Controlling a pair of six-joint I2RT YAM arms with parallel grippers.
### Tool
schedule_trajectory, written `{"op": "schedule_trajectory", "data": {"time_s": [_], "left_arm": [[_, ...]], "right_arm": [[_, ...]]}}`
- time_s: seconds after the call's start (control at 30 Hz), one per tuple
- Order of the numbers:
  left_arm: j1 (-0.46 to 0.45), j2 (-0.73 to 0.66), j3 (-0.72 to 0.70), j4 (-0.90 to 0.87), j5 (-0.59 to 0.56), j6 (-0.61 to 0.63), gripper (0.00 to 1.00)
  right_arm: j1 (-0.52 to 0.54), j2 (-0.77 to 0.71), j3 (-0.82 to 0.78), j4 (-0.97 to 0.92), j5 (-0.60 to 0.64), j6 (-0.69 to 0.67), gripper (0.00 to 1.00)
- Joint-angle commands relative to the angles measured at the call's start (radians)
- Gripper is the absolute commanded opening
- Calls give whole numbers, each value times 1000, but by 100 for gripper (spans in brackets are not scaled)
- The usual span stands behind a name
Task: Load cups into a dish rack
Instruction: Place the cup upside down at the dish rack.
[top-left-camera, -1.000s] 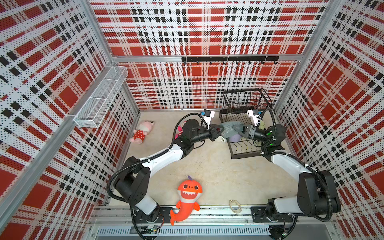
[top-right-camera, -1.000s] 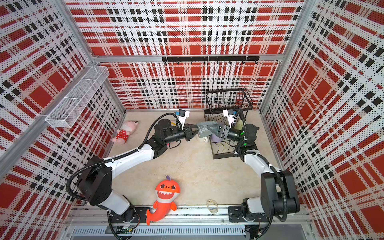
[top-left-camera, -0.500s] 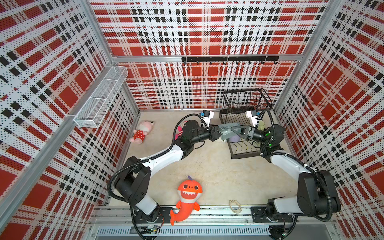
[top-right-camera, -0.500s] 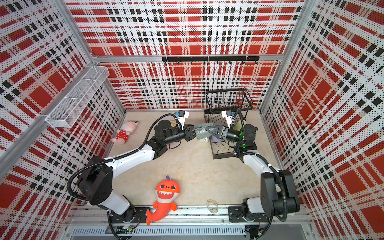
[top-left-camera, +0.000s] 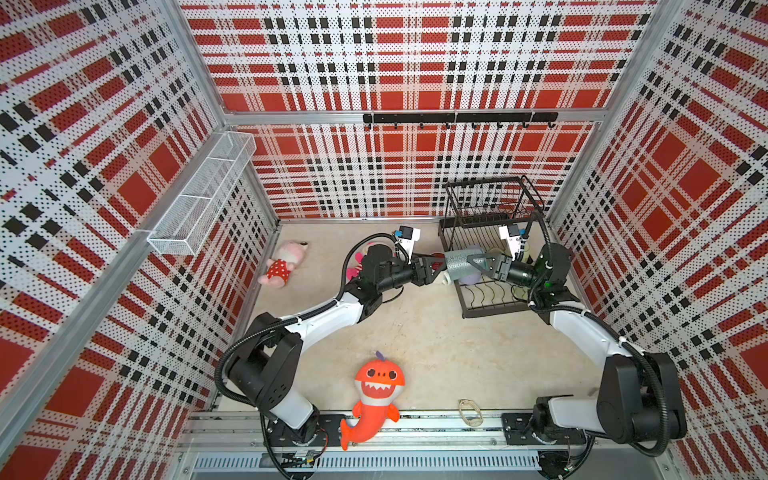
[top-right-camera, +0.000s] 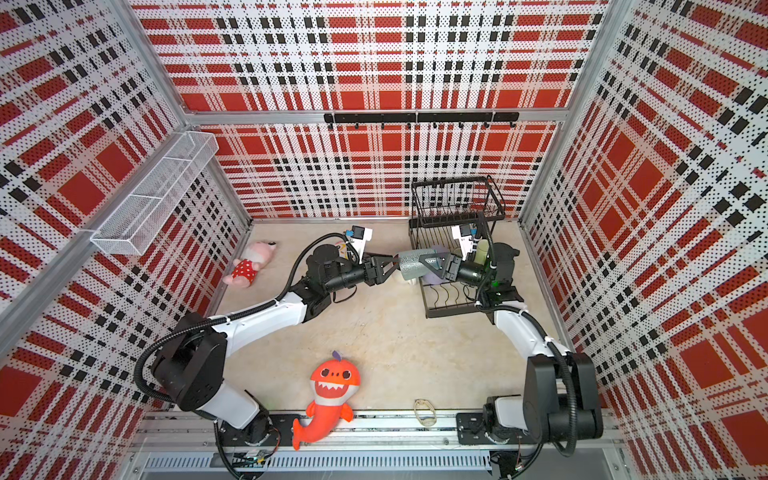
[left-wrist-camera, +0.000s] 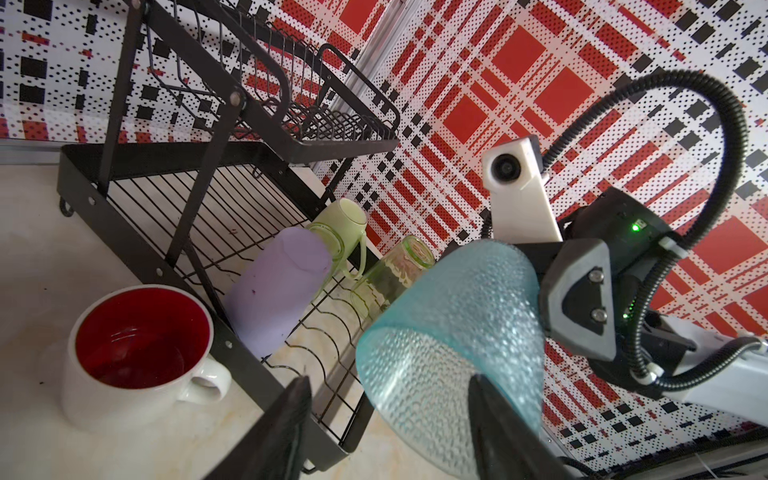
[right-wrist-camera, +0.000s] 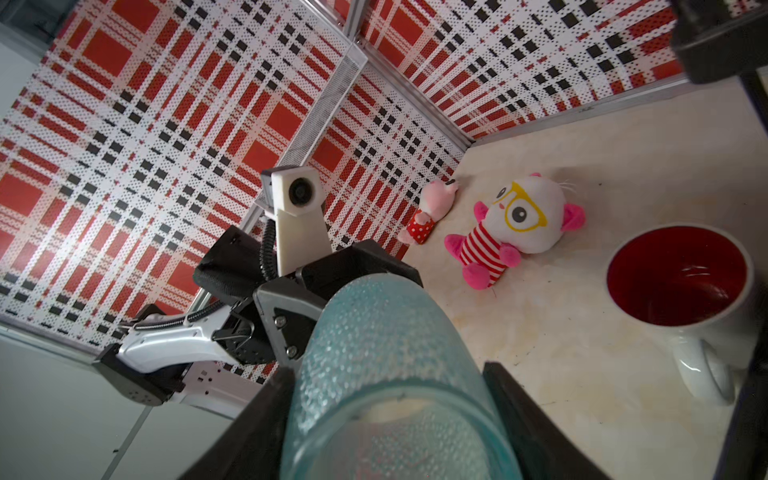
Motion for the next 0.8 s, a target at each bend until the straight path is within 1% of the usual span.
{"op": "schedule_trajectory", "data": {"time_s": [0.0,0.03,0.07,0.3,0.5,0.6,0.77], "left_arm": [[8,-29,-12,6,-17,25,64],[9,-29,-13,0,-23,31,64],[10,-29,-14,-8,-32,38,64],[3,-25,-14,-36,-45,58,63],[2,-24,-7,-63,-67,69,63],[3,-26,1,-80,-81,82,63],[3,-25,18,-122,-131,109,63]], "right_arm": [[-13,-48,68,-316,88,-253,67],[-18,-52,78,-366,106,-312,67],[-24,-53,86,-406,123,-342,67],[-43,-61,135,-613,268,-493,66],[-45,-53,208,-817,516,-606,64],[-44,-53,223,-862,615,-635,64],[-32,-49,210,-866,725,-658,63]]}}
